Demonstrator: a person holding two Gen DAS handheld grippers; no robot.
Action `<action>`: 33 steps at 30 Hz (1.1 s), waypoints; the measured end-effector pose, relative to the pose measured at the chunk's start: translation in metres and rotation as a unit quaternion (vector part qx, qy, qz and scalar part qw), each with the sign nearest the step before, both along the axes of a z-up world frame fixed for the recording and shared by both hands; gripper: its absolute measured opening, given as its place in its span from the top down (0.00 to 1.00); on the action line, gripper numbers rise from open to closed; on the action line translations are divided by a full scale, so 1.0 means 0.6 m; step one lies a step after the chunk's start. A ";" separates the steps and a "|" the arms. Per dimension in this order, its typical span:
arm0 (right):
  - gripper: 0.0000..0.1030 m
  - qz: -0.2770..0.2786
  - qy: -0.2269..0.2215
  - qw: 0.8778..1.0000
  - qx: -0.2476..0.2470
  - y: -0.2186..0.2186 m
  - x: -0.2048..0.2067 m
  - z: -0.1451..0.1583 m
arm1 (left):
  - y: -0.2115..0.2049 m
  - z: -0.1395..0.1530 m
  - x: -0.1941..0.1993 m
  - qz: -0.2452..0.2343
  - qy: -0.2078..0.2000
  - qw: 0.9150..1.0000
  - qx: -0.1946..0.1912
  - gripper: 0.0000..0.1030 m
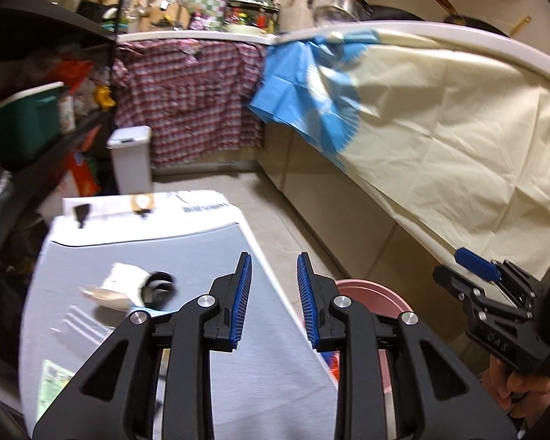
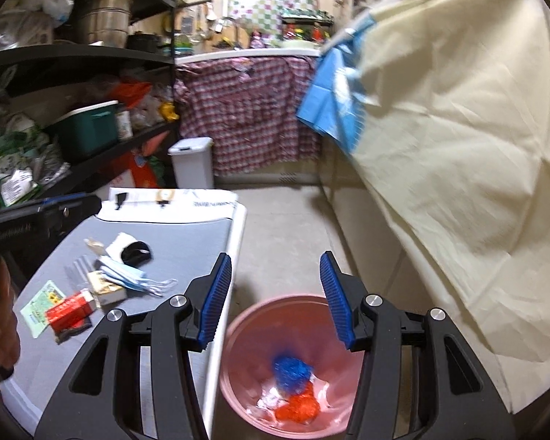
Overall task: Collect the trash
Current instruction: 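Lift both open tools away from the bin back over the table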
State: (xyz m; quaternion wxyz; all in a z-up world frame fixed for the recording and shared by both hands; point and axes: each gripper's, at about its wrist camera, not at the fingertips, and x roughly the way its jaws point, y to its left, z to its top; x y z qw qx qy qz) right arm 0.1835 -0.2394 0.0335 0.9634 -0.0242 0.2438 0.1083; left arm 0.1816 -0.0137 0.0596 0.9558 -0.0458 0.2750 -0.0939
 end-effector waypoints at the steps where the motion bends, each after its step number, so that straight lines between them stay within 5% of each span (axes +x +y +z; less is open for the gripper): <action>1: 0.50 0.006 -0.002 1.000 0.000 0.009 -0.003 0.001 | 0.010 0.004 -0.001 0.005 -0.001 1.000 0.000 0.75; 20: 0.56 0.123 -0.001 0.992 0.028 0.207 0.043 -0.027 | 0.232 0.011 0.002 0.116 0.007 0.993 -0.032 0.75; 33: 0.63 0.186 0.029 0.982 0.024 0.296 0.111 -0.102 | 0.332 -0.066 0.051 0.175 0.065 0.980 -0.068 0.75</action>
